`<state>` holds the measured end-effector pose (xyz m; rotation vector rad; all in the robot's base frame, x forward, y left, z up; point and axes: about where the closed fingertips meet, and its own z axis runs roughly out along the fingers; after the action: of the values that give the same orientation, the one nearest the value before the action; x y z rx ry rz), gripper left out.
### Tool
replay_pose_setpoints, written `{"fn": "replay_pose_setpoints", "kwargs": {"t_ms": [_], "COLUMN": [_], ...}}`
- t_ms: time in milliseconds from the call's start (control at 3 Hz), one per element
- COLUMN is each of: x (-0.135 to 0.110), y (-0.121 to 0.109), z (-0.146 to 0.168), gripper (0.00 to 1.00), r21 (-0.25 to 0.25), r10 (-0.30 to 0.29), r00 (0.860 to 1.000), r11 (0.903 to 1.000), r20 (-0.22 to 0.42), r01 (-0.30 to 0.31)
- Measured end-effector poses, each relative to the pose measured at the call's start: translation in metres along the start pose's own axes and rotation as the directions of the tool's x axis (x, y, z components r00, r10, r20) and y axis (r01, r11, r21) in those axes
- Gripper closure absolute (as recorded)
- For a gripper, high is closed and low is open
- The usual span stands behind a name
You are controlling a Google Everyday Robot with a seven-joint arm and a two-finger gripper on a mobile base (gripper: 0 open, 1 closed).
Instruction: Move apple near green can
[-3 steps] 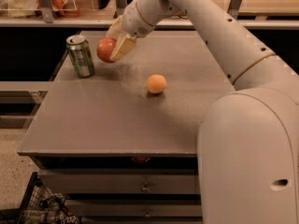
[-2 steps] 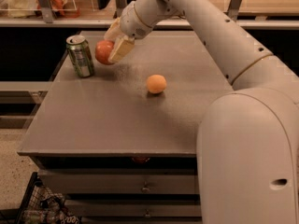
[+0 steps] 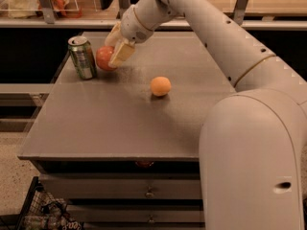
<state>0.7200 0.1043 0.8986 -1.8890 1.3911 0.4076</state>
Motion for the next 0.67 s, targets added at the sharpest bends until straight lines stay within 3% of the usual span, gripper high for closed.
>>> {"fn": "replay_pose_setpoints", "kwargs": {"t_ms": [667], "x": [-0.0020], "y": [0.0016], "z": [0.0066], "gripper": [0.12], "r21": [-0.022], "r10": [-0.001], "r00": [1.000], "r11": [0.9998], "r20": [0.013], "r01": [0.001]}}
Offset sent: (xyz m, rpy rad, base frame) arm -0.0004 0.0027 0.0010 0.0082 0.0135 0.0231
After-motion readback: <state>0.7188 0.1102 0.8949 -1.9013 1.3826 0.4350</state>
